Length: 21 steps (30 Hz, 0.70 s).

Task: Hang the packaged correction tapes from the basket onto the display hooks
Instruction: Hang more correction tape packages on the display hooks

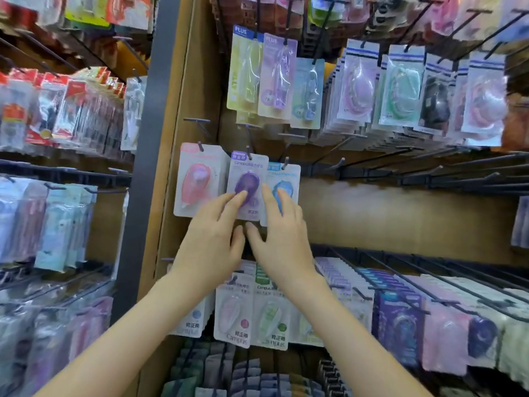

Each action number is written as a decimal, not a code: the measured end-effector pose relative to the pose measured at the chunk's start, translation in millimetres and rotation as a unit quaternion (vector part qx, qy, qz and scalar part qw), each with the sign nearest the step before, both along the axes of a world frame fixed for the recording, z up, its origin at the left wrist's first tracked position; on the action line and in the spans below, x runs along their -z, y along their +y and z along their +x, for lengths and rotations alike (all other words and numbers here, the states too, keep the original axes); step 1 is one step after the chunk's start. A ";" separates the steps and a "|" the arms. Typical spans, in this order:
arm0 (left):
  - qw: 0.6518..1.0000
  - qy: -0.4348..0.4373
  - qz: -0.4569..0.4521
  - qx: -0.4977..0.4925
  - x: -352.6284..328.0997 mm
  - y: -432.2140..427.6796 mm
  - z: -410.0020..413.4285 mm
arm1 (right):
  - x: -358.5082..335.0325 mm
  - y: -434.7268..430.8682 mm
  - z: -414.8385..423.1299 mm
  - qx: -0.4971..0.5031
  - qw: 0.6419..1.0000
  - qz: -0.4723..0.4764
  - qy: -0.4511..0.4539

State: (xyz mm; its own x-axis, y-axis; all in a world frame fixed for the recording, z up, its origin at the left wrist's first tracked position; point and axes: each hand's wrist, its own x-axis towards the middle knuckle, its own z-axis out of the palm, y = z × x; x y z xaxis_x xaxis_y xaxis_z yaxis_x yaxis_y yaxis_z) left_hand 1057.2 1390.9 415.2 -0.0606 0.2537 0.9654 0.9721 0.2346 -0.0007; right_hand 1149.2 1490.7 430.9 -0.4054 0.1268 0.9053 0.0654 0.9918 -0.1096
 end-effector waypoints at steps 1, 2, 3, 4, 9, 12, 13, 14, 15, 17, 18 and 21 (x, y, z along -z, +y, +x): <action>1.000 -0.021 0.010 0.004 13.0 -8.6 8.3 | 12.2 -7.0 4.5 -0.016 1.000 0.008 0.013; 0.999 -0.045 0.015 0.006 27.5 -17.1 17.2 | 25.4 -13.8 8.3 -0.035 0.999 0.019 0.030; 0.998 -0.064 0.016 0.008 43.3 -25.8 28.0 | 39.6 -21.5 12.5 -0.060 0.997 0.022 0.042; 0.997 -0.079 0.014 0.011 59.6 -34.4 38.6 | 54.2 -29.6 16.3 -0.090 0.994 0.021 0.049; 0.980 -0.199 -0.022 0.004 167.7 -84.3 80.2 | 155.1 -75.2 27.6 -0.206 0.977 -0.045 -0.038; 0.957 -0.283 -0.059 -0.030 249.8 -119.2 86.1 | 237.6 -102.0 27.0 -0.241 0.953 -0.118 -0.142; 0.946 -0.310 -0.078 -0.045 281.6 -130.9 85.6 | 268.7 -109.7 26.7 -0.247 0.939 -0.144 -0.189; 0.932 -0.342 -0.100 -0.062 315.8 -142.4 84.3 | 301.4 -116.6 25.8 -0.251 0.925 -0.165 -0.234; 0.914 -0.379 -0.120 -0.077 352.0 -153.6 82.8 | 335.1 -122.9 24.7 -0.249 0.910 -0.180 -0.278; 0.876 -0.450 -0.146 -0.095 425.5 -175.9 82.0 | 405.9 -133.7 22.0 -0.231 0.875 -0.211 -0.370; 0.854 -0.486 -0.155 -0.101 463.9 -187.1 81.7 | 443.7 -137.6 19.9 -0.219 0.855 -0.228 -0.410; 0.787 -0.573 -0.190 -0.132 597.8 -221.0 89.5 | 567.9 -143.4 14.9 -0.163 0.798 -0.287 -0.505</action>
